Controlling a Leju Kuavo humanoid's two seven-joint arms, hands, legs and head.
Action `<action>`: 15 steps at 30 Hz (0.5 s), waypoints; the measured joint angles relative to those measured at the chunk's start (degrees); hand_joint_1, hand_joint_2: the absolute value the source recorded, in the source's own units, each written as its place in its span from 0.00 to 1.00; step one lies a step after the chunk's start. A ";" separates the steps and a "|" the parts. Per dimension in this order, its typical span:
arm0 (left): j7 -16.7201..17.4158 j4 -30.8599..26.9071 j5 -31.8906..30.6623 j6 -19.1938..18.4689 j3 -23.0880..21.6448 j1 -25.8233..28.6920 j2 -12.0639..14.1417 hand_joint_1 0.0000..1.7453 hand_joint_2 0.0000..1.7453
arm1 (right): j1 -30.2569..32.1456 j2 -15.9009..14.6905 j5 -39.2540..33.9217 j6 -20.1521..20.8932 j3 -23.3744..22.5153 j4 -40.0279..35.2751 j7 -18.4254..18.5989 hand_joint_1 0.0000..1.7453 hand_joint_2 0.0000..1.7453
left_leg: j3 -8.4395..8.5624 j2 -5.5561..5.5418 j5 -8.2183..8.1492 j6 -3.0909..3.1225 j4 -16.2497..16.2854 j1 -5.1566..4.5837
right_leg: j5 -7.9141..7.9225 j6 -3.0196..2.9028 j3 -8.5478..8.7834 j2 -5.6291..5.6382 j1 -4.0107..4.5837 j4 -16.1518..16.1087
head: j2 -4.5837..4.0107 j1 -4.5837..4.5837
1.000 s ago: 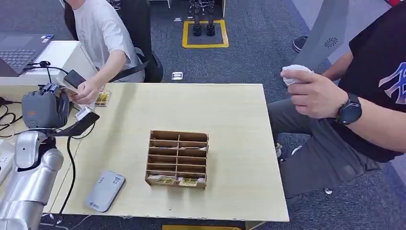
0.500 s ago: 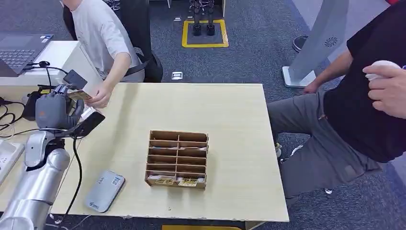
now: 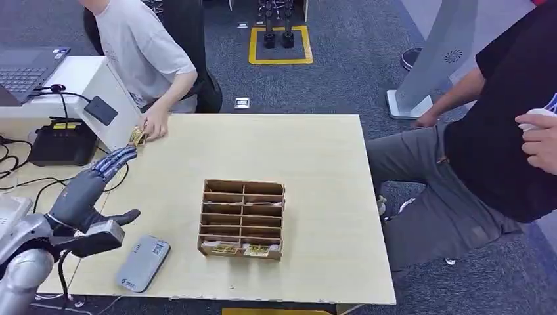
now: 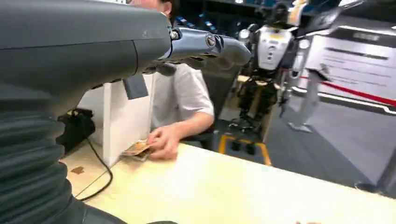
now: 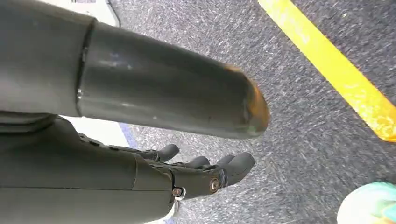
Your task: Pass the card to the sensor for recognition and then transmit it.
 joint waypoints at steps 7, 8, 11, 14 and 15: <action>-1.31 -8.30 -8.69 6.55 -1.18 13.55 1.14 0.00 1.00 | 0.35 -0.41 -0.52 -0.81 -1.46 0.06 -0.94 0.00 0.00 | 0.05 0.01 -0.06 0.03 0.01 -0.01 | -0.02 0.02 0.02 -0.02 -0.01 -0.04 | -0.02 -0.02; -1.38 -8.67 -9.55 7.48 -1.84 14.49 1.16 0.00 1.00 | 0.45 -0.46 -0.52 -0.83 -1.64 0.07 -0.88 0.00 0.00 | 0.04 -0.05 -0.06 0.03 0.01 -0.01 | -0.04 0.05 0.03 -0.10 -0.01 -0.04 | -0.02 0.00; 1.22 -9.32 -13.82 11.71 -6.59 16.32 1.29 0.00 1.00 | 0.57 -0.61 -0.55 -0.94 -2.32 0.15 -0.79 0.00 0.00 | 0.04 -0.11 -0.06 0.04 0.01 -0.02 | -0.05 0.06 0.06 -0.18 -0.01 -0.05 | 0.00 -0.04; 4.64 -9.10 -20.15 14.36 -13.28 16.12 1.22 0.00 1.00 | 0.70 -0.74 -0.55 -1.20 -2.73 0.26 -0.76 0.00 0.00 | 0.04 -0.10 -0.07 0.05 0.01 -0.03 | -0.04 0.06 0.08 -0.17 -0.01 -0.05 | -0.02 0.00; 5.38 -8.80 -21.55 14.71 -15.11 15.73 1.07 0.00 1.00 | 0.76 -0.74 -0.52 -1.31 -2.78 0.28 -0.68 0.00 0.00 | 0.04 -0.10 -0.07 0.06 0.01 -0.04 | -0.04 0.06 0.08 -0.17 -0.01 -0.05 | 0.00 0.00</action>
